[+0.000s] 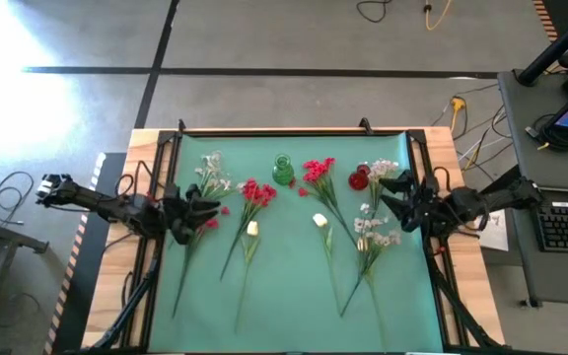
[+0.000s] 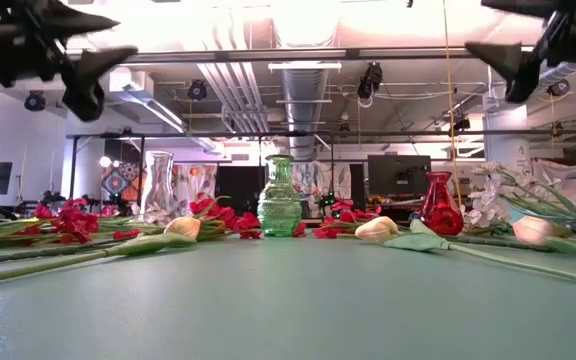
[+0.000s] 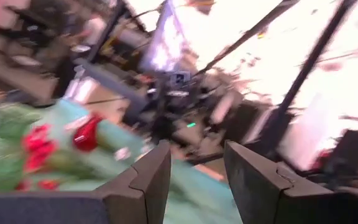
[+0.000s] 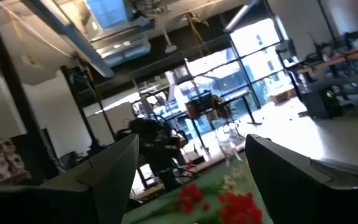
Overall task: Sort flowers into vase by color
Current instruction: Put the right white tulip into the green vase
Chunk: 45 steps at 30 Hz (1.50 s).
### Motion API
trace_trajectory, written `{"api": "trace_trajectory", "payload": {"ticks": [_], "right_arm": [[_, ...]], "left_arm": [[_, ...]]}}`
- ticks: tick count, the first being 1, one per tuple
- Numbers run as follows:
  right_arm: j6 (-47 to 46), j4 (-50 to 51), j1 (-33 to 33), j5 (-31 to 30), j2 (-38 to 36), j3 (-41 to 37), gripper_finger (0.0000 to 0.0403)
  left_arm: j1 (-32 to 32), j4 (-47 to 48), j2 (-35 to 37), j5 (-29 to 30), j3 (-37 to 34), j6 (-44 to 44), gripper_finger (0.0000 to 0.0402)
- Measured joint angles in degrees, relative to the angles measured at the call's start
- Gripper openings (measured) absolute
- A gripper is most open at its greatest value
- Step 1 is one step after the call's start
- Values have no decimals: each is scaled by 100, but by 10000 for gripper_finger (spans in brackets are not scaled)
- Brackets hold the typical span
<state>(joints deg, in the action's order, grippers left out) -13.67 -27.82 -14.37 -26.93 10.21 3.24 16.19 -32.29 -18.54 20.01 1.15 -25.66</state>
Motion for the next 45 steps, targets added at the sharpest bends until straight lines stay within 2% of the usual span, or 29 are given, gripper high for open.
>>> {"api": "trace_trajectory", "payload": {"ticks": [3, 5, 9, 14, 18, 24, 30, 35, 39, 41, 45], "right_arm": [[-213, 168, 0, 34, 221, 397, 288], [-416, 626, 0, 36, 435, 820, 288], [-1271, 2656, 4, -12, 966, 1832, 288], [-2801, 5430, 2, -3, 1630, 3048, 288], [-3059, 6454, 2, -7, 2091, 3632, 288], [-3087, 6228, 4, -8, 2562, 4150, 288], [-3258, 6088, 2, 146, 3003, 4376, 288], [-3635, 5407, 4, 185, 3515, 4407, 288], [-3991, 4765, 0, 820, 4146, 4469, 288], [-4186, 4616, -11, 1127, 4486, 4654, 288], [-4474, 5005, -66, 1216, 5237, 5172, 288]], "left_arm": [[2, -536, -29, -47, 0, -8, 139], [2, -773, -37, -46, 0, -14, 139], [1, -903, -35, 33, 0, -16, 139], [0, -851, -123, 489, 0, -35, 139], [-1, -838, -278, 795, 0, -235, 139], [0, -827, -621, 796, 0, -1129, 139], [0, -842, -1028, 802, 0, -1299, 139], [-17, -857, -1232, 949, 0, -1300, 139], [-35, -844, -1272, 1512, 0, -1371, 139], [-37, -845, -1262, 1602, 0, -1330, 139], [-44, -887, -1223, 1609, 0, -1053, 139]]}}
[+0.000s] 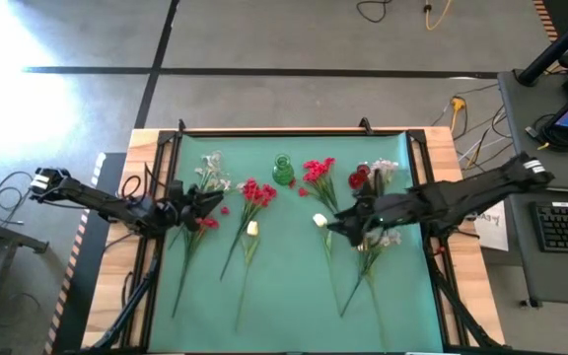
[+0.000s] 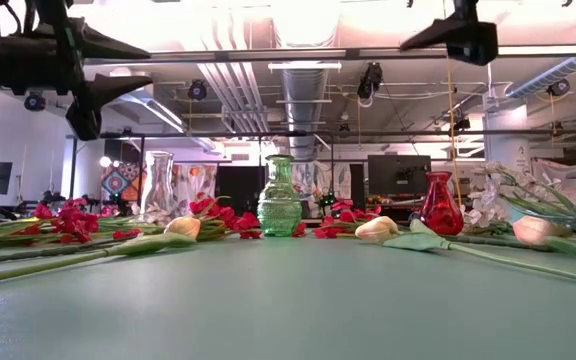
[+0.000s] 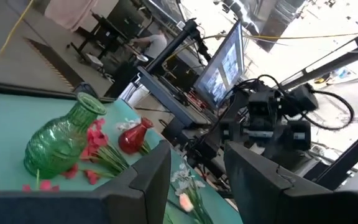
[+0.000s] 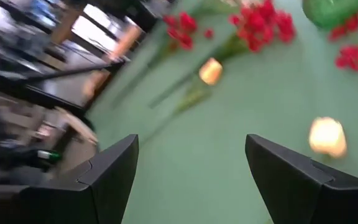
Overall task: Sort flowers into vase by color
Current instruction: Put the right white tulip into the green vase
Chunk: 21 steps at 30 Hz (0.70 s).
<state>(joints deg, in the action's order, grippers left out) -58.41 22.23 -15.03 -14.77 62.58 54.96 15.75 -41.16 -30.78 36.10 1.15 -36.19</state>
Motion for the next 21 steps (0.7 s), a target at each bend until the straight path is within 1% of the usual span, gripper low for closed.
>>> {"api": "trace_trajectory", "payload": {"ticks": [4, 9, 14, 21], "right_arm": [[-351, 830, -11, 12, 738, 683, 288], [-713, 2019, -49, 3, 1634, 1497, 288], [-773, 2285, -153, 26, 2289, 1956, 288], [-877, 2282, -173, 305, 3046, 2241, 288]], "left_arm": [[0, -80, 67, 1, 20, 266, 139], [0, -79, 88, -25, 268, 847, 139], [0, 216, 89, -253, 541, 1285, 139], [0, 1233, 93, -337, 975, 1315, 139]]}}
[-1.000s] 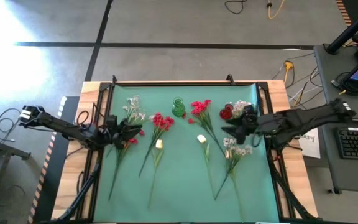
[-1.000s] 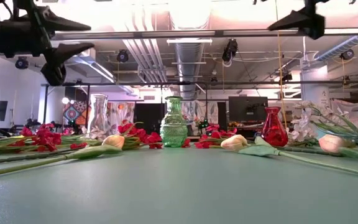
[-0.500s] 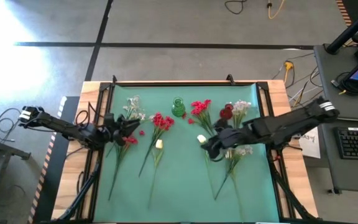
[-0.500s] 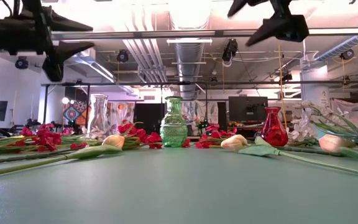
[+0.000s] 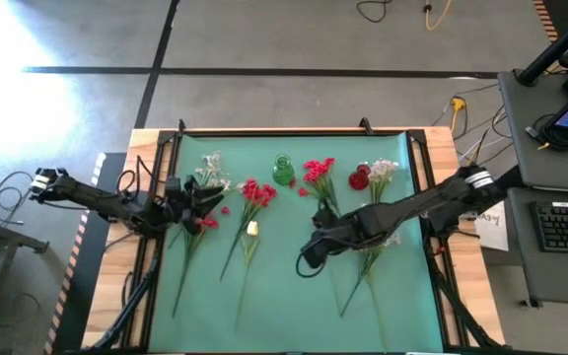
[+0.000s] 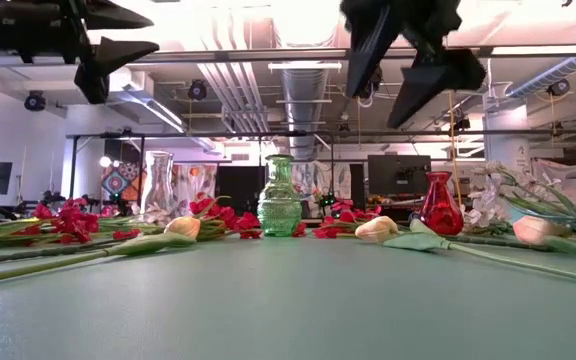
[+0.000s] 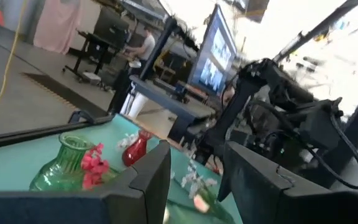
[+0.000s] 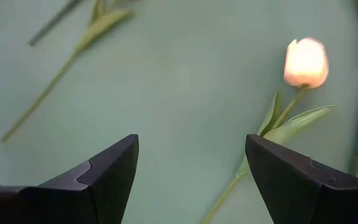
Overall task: Sort flowers into vase by color
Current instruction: Put the right white tulip into the green vase
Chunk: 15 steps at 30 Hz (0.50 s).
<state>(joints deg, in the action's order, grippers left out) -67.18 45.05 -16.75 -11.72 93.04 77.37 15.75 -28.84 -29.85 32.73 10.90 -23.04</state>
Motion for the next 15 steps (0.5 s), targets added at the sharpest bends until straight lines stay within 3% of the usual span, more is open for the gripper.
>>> {"api": "trace_trajectory", "payload": {"ticks": [6, 15], "right_arm": [[-258, -76, 26, 157, 471, 28, 288], [-705, 375, 145, 126, 987, 27, 288]], "left_arm": [[1, 967, 17, -233, 631, 218, 139], [0, 3541, -119, -233, 1808, 165, 139]]}}
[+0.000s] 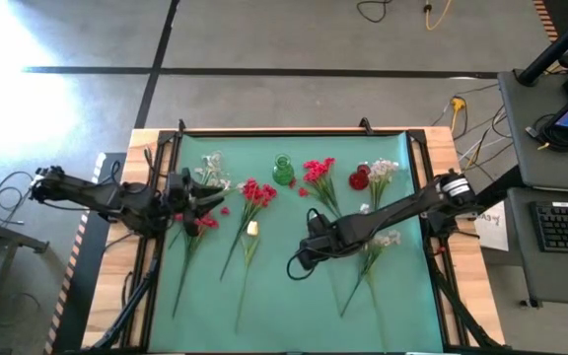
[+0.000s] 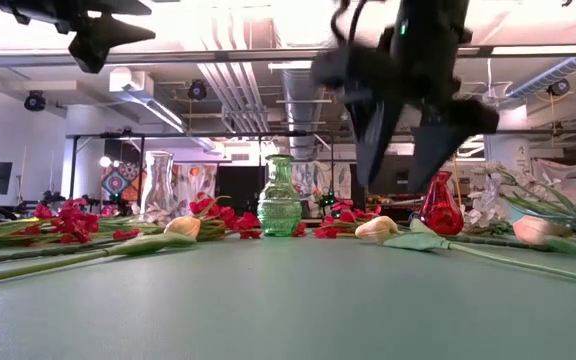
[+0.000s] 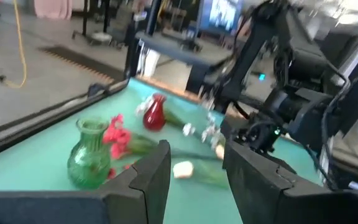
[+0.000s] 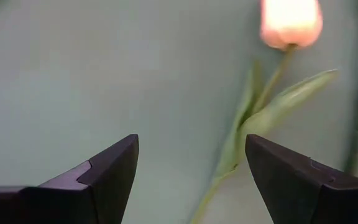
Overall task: Sort flowers into vase by color
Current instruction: Put the right white tulip into the green vase
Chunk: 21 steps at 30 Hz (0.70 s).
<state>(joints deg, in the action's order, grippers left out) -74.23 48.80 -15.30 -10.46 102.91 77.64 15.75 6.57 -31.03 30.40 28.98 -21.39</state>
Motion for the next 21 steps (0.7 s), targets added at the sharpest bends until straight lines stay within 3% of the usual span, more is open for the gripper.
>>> {"api": "trace_trajectory", "payload": {"ticks": [10, 21], "right_arm": [[74, 377, 260, 160, 511, -4, 280], [212, 426, 296, 326, 740, -4, 152]], "left_arm": [[0, 268, -262, 2, 191, -12, 139], [0, 247, -619, 53, 201, -12, 139]]}}
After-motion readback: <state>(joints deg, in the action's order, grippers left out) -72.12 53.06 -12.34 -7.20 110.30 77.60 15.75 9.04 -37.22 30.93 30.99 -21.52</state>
